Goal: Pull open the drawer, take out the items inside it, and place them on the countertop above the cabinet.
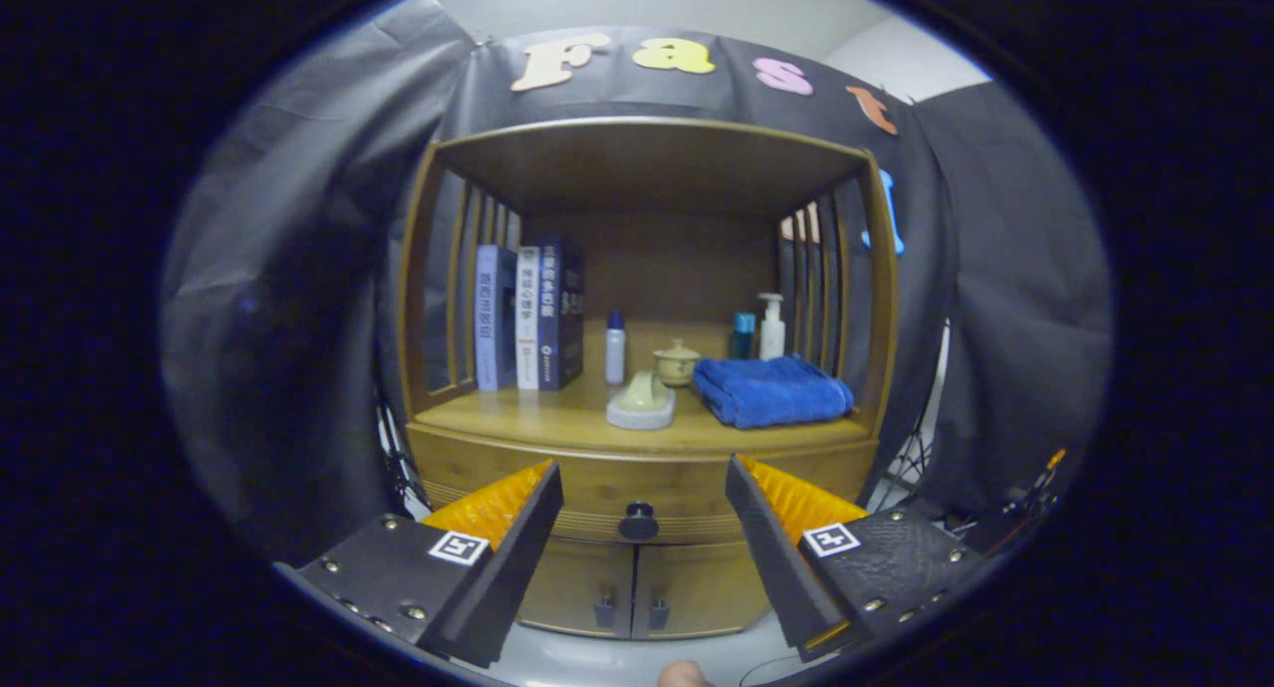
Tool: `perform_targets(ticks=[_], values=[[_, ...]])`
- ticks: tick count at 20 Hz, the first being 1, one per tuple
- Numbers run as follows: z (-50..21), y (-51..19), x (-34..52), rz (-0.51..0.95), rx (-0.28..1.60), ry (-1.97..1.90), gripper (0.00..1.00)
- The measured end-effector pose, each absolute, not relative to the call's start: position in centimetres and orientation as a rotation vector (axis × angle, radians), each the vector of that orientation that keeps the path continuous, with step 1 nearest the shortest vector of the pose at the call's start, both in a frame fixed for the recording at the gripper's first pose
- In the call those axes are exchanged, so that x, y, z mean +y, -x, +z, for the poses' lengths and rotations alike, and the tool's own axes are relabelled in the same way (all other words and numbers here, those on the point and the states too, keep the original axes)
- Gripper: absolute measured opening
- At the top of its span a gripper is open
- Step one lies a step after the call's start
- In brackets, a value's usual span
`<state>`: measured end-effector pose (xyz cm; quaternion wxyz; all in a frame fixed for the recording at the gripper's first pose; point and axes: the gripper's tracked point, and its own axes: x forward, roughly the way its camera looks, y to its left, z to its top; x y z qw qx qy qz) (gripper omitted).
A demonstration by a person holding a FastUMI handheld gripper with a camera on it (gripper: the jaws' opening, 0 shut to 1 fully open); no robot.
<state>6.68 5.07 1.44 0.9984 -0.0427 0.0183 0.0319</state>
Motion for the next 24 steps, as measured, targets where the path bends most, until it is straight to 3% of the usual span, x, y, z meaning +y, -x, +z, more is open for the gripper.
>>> perform_targets(ticks=[4, 13, 24], values=[[4.2, -4.1, 6.0, 0.112, 0.060, 0.117, 0.97], [12.7, 1.1, 0.1, 0.057, -0.042, -0.014, 0.96], [13.0, 2.6, -1.8, 0.059, -0.011, 0.000, 0.96]])
